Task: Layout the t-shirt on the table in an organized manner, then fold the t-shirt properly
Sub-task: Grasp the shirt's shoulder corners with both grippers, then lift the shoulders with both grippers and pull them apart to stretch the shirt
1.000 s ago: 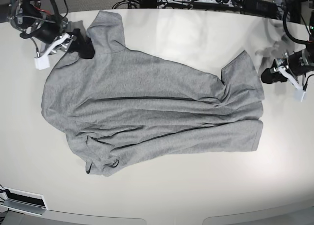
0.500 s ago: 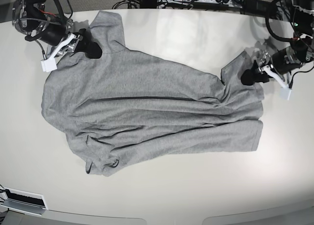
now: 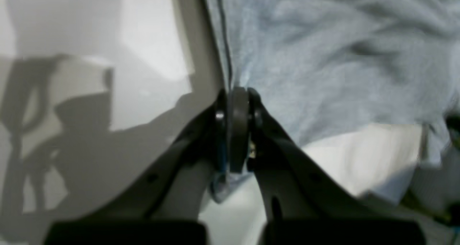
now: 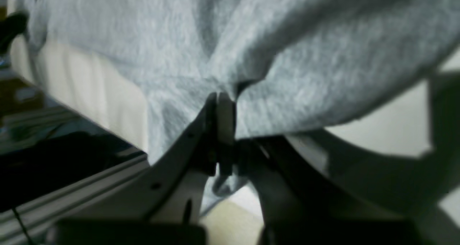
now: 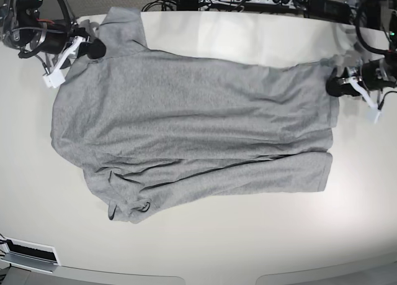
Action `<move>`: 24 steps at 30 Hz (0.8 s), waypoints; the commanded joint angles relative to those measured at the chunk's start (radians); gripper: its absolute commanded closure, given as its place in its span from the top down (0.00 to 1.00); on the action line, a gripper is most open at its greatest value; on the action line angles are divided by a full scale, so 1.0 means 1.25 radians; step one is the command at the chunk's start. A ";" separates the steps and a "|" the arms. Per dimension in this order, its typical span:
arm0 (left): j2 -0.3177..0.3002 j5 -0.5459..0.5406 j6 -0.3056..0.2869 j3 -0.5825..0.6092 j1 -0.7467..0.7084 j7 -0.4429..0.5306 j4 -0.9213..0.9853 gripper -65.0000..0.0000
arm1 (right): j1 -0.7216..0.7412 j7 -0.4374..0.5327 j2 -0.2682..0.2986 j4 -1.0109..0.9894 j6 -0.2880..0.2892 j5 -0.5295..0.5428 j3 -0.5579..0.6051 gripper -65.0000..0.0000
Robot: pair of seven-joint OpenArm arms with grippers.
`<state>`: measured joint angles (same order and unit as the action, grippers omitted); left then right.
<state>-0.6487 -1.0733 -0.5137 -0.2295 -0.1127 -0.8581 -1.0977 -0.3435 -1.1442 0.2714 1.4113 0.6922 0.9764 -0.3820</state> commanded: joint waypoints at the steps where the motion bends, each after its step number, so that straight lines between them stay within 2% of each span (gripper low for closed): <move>1: -0.032 -0.041 -0.033 -0.005 0.013 -0.004 -0.013 0.00 | -0.004 -0.004 0.011 0.038 0.005 0.018 -0.004 0.00; 4: -0.074 -0.118 -0.129 -0.005 0.013 -0.053 -0.025 0.00 | -0.030 -0.004 0.012 0.123 0.005 0.017 -0.004 0.00; 5: -0.087 -0.144 -0.148 -0.005 0.013 -0.070 -0.026 0.00 | -0.042 -0.005 0.013 0.154 0.005 0.017 -0.004 0.00; 11: -0.146 -0.299 -0.148 -0.005 0.013 -0.180 -0.027 0.00 | -0.131 -0.004 0.019 0.325 0.005 0.014 -0.004 0.00; 15: -0.173 -0.308 -0.148 -0.005 0.013 -0.186 -0.027 0.00 | -0.173 -0.005 0.025 0.399 0.005 0.014 -0.004 0.00; 18: -0.192 -0.328 -0.148 -0.005 0.013 -0.226 -0.027 0.00 | -0.184 -0.005 0.025 0.427 0.005 0.011 -0.004 0.00; 24: -0.229 -0.328 -0.148 -0.005 -0.008 -0.285 -0.061 0.00 | -0.184 -0.056 0.025 0.437 0.005 0.012 -0.004 0.00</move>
<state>-0.9043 -1.4616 -0.6899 -0.2283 -0.1287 -1.2140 -1.1614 -0.5705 -1.2266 0.2882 1.9381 0.6926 0.9764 -0.3813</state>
